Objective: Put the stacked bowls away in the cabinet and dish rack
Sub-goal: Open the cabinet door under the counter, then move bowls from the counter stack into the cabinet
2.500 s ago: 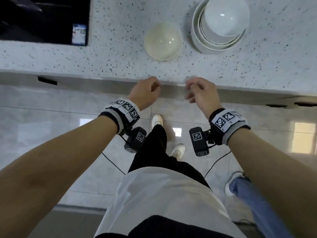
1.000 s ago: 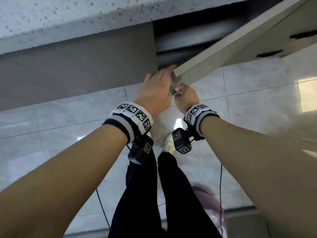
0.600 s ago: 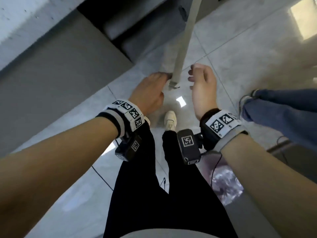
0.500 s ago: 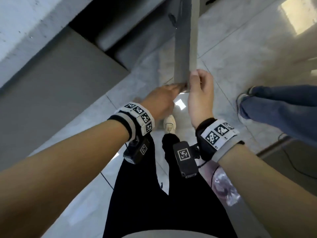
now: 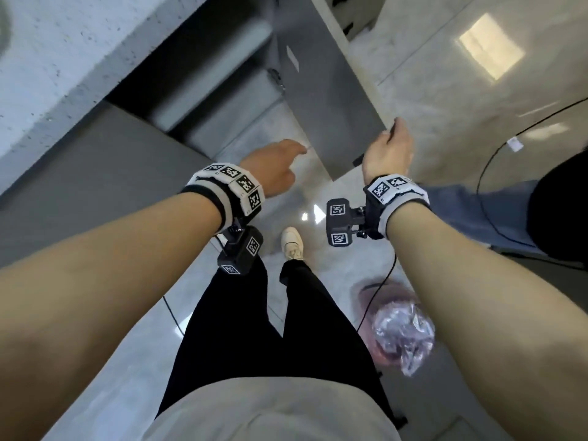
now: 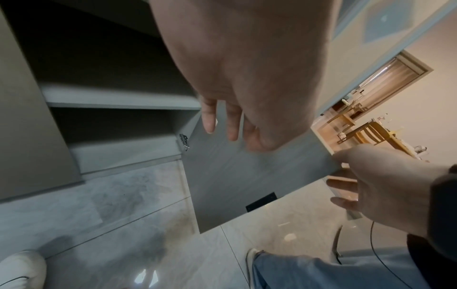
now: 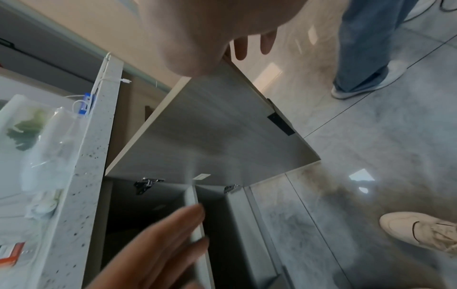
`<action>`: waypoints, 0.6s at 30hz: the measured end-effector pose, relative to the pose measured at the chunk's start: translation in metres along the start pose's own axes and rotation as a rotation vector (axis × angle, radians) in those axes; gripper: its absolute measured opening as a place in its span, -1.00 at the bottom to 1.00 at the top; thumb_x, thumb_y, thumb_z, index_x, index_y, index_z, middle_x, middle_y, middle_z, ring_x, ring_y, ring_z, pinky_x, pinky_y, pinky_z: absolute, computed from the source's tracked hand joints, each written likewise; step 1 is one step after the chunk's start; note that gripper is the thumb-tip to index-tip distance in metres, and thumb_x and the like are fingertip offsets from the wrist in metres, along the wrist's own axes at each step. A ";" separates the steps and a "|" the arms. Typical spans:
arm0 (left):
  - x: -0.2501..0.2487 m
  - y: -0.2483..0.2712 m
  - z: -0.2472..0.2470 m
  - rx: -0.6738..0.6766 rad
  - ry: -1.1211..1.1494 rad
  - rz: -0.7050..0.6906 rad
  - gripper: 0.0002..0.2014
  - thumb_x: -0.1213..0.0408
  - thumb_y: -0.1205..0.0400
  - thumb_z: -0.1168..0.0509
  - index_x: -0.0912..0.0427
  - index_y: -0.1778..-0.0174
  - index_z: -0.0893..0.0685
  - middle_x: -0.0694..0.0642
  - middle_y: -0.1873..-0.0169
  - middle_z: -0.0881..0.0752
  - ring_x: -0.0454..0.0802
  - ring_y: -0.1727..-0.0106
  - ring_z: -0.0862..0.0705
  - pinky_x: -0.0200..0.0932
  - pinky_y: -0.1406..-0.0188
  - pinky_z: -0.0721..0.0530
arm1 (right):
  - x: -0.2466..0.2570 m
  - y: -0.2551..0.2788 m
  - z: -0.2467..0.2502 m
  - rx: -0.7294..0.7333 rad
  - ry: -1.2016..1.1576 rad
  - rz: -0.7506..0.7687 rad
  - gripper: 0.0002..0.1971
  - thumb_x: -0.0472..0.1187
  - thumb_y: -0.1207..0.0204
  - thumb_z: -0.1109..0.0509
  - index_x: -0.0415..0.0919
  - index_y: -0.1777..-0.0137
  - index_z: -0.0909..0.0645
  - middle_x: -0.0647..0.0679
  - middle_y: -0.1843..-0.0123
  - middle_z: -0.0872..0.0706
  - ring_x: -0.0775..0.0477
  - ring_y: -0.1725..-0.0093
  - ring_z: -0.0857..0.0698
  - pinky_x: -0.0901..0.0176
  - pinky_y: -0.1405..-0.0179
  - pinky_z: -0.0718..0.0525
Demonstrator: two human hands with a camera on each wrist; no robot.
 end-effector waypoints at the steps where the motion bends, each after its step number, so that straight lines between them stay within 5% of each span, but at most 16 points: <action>1: 0.002 0.005 0.005 -0.009 0.003 0.001 -0.40 0.41 -0.56 -0.18 0.03 -0.56 -0.37 0.06 -0.58 -0.40 0.14 -0.52 -0.46 0.12 -0.47 -0.47 | 0.000 -0.001 0.003 -0.001 -0.031 -0.024 -0.49 -0.20 -0.69 -0.09 -0.17 -0.65 -0.30 -0.22 -0.61 -0.44 -0.27 -0.59 -0.41 -0.06 -0.57 -0.33; 4: 0.015 0.021 0.018 -0.036 0.042 0.025 -0.42 0.40 -0.57 -0.19 0.06 -0.56 -0.37 0.07 -0.58 -0.40 0.13 -0.54 -0.43 0.15 -0.50 -0.43 | -0.004 0.013 0.008 -0.018 -0.130 -0.124 -0.40 -0.24 -0.64 -0.14 -0.16 -0.70 -0.19 -0.20 -0.67 -0.36 -0.20 -0.66 -0.32 0.03 -0.63 -0.20; 9: 0.044 0.062 0.038 -0.124 0.104 0.066 -0.51 0.38 -0.62 -0.15 0.05 -0.51 -0.45 0.07 -0.52 -0.48 0.08 -0.49 -0.48 0.09 -0.49 -0.44 | 0.004 0.060 -0.022 0.112 -0.086 -0.163 -0.45 -0.18 -0.61 -0.18 -0.20 -0.61 -0.34 -0.22 -0.58 -0.49 -0.27 -0.57 -0.45 -0.13 -0.62 -0.35; 12: 0.067 0.094 0.054 -0.222 0.157 0.097 -0.57 0.40 -0.64 -0.09 0.03 -0.41 -0.56 0.05 -0.41 -0.61 0.06 -0.37 -0.60 0.06 -0.39 -0.52 | 0.044 0.083 -0.054 0.256 -0.077 -0.071 -0.50 -0.25 -0.66 -0.21 -0.25 -0.60 -0.35 -0.18 -0.50 -0.54 -0.18 -0.48 -0.53 0.10 -0.53 -0.38; 14: 0.084 0.119 0.066 -0.302 0.185 0.118 -0.59 0.40 -0.65 -0.08 0.04 -0.37 -0.59 0.05 -0.34 -0.65 0.05 -0.30 -0.64 0.00 -0.32 -0.56 | 0.084 0.105 -0.076 0.367 -0.096 0.014 -0.53 -0.29 -0.66 -0.21 -0.22 -0.58 -0.37 -0.07 -0.24 -0.59 -0.06 -0.26 -0.58 0.22 -0.34 -0.43; 18: 0.134 0.174 0.094 -0.484 0.275 0.228 -0.61 0.37 -0.64 -0.08 0.05 -0.32 -0.64 0.02 -0.27 -0.70 -0.01 -0.24 -0.67 -0.10 -0.25 -0.58 | 0.173 0.162 -0.126 0.551 -0.121 0.240 -0.62 -0.30 -0.63 -0.21 -0.17 -0.43 -0.50 -0.04 -0.10 -0.63 -0.11 -0.13 -0.68 0.05 -0.30 -0.64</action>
Point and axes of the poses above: each hand's wrist, its own y-axis away from the middle knuckle, its own z-axis out of the back of the hand, x = y × z, the point moved 6 cm from there along -y, towards the middle knuckle
